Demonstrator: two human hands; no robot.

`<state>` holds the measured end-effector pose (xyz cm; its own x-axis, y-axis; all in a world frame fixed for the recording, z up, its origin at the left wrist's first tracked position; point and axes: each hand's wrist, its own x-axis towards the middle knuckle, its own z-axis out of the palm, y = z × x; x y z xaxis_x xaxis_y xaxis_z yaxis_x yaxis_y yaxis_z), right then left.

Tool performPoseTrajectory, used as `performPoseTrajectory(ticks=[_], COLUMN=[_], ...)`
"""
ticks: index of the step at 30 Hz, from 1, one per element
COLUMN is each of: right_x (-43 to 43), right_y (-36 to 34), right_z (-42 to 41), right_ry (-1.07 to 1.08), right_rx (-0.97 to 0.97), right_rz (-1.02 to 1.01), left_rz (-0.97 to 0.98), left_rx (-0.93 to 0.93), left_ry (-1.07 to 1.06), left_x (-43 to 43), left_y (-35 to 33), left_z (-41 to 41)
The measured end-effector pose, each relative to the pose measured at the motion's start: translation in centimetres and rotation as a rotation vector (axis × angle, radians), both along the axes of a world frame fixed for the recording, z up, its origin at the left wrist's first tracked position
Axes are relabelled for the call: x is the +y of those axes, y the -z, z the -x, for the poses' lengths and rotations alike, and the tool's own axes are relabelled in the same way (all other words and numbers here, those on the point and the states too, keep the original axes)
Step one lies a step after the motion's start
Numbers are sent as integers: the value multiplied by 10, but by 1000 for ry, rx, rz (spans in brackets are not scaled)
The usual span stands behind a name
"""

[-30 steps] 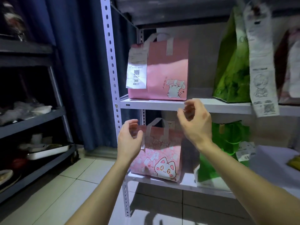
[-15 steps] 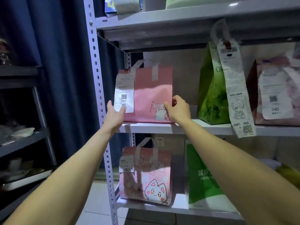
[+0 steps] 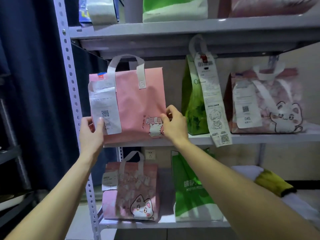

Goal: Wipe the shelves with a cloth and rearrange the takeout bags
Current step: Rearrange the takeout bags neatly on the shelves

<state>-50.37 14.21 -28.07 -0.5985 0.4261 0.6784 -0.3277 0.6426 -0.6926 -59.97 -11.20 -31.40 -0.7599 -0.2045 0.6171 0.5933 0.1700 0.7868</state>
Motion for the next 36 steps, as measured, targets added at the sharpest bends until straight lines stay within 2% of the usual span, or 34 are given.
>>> performPoseTrajectory(ticks=[6, 11, 17, 29, 36], right_x=[-1, 14, 89, 264, 366], right_y=[8, 44, 109, 271, 331], right_z=[-62, -112, -169, -292, -287], right_ry=[-53, -82, -10, 335, 531], right_rx=[103, 172, 210, 136, -130], right_rz=[-34, -19, 40, 214, 286], left_rz=[-41, -48, 142, 417, 588], left_rx=[66, 123, 236, 177, 18], left_ry=[-16, -19, 48, 395, 464], left_x=[-2, 14, 73, 261, 382], left_y=[10, 32, 98, 236, 285], left_z=[-43, -85, -134, -221, -221])
